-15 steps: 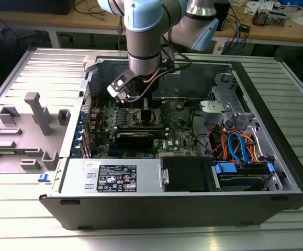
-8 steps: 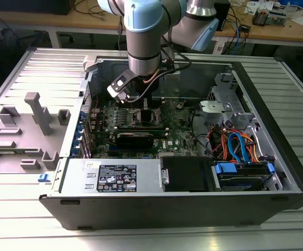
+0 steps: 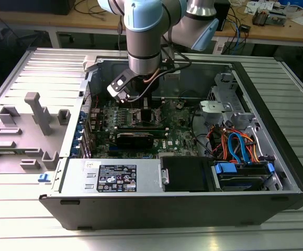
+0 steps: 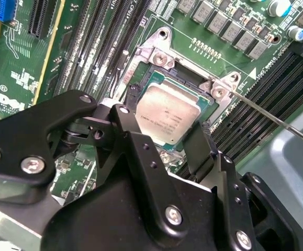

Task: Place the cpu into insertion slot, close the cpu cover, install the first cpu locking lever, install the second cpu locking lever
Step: 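Place the cpu into insertion slot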

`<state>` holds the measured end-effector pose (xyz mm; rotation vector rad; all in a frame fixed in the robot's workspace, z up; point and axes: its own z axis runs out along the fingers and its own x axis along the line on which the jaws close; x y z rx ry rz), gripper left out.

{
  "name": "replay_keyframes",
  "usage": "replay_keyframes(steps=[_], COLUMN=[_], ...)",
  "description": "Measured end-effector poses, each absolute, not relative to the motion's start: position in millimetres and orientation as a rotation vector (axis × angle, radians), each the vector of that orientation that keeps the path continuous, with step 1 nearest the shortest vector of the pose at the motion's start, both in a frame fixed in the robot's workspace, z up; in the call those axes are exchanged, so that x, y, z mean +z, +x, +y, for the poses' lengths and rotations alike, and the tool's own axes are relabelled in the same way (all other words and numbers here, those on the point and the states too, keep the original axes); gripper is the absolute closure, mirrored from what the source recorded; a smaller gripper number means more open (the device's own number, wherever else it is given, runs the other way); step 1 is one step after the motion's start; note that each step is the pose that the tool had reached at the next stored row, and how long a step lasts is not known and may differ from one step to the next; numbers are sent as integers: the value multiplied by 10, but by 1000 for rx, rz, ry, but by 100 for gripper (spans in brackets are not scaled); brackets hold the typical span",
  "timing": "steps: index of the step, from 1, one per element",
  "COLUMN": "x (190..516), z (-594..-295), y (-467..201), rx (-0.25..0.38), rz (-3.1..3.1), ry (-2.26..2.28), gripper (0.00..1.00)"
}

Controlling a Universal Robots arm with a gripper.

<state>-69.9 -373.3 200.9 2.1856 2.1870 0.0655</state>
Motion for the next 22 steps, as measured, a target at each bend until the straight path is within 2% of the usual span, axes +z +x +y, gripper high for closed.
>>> replay_keyframes(steps=[18, 19, 22], x=[2161, 2162, 2163], z=[-3733, -3733, -3733], y=[-681, -681, -680], rx=[55, 55, 54], rz=[2198, 2198, 2199], ry=[2184, 2184, 2183], gripper=[38, 40, 59])
